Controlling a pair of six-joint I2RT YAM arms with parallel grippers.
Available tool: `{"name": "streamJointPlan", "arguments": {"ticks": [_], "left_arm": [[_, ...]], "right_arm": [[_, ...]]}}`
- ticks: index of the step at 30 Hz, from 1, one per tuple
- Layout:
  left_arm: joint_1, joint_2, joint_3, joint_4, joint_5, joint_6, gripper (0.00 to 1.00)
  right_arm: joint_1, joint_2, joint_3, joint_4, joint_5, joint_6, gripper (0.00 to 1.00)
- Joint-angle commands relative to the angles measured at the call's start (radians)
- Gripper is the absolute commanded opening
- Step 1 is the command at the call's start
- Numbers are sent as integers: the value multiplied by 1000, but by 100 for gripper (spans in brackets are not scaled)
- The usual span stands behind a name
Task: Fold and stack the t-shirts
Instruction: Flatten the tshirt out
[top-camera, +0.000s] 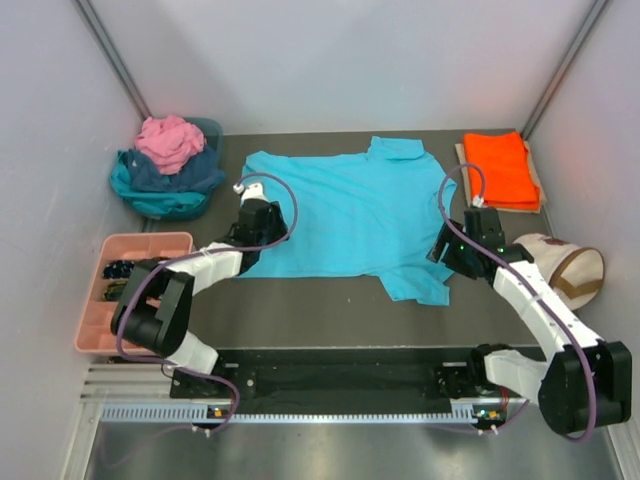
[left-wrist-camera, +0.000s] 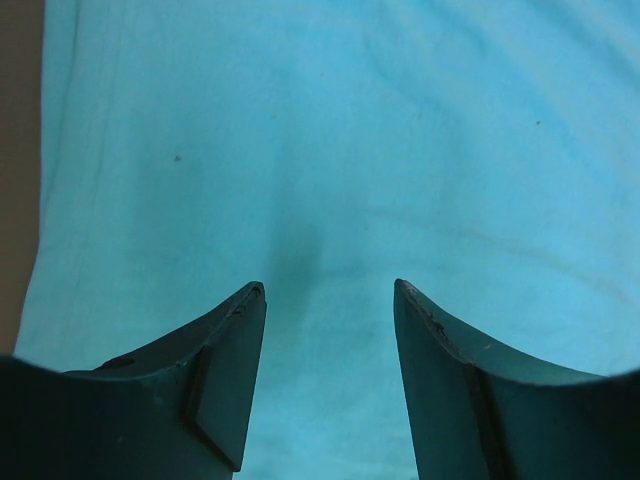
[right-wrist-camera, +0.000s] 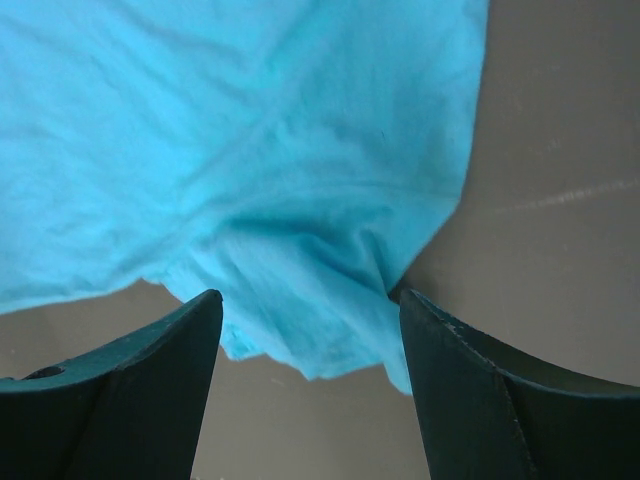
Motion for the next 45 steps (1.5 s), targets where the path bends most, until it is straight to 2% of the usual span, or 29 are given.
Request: {"name": "streamJointPlan", "arguments": {"ticks": [1, 10, 19, 30, 45], "left_arm": [[-4, -120, -44, -79, -108, -31, 59], [-4, -354, -103, -314, -246, -88, 58], [-2, -493, -153, -392, -324, -89, 56], [-1, -506, -156, -415, -340, -99, 55], [-1, -471, -152, -389, -323, -100, 54]], "right_arm": [[20, -111, -54, -99, 35, 50, 71], [66, -183, -117, -173, 45, 117, 70], [127, -197, -164, -201, 84, 171, 69], [140, -215, -233, -187, 177, 257, 67], [140, -168, -262, -81, 239, 263, 66]]}}
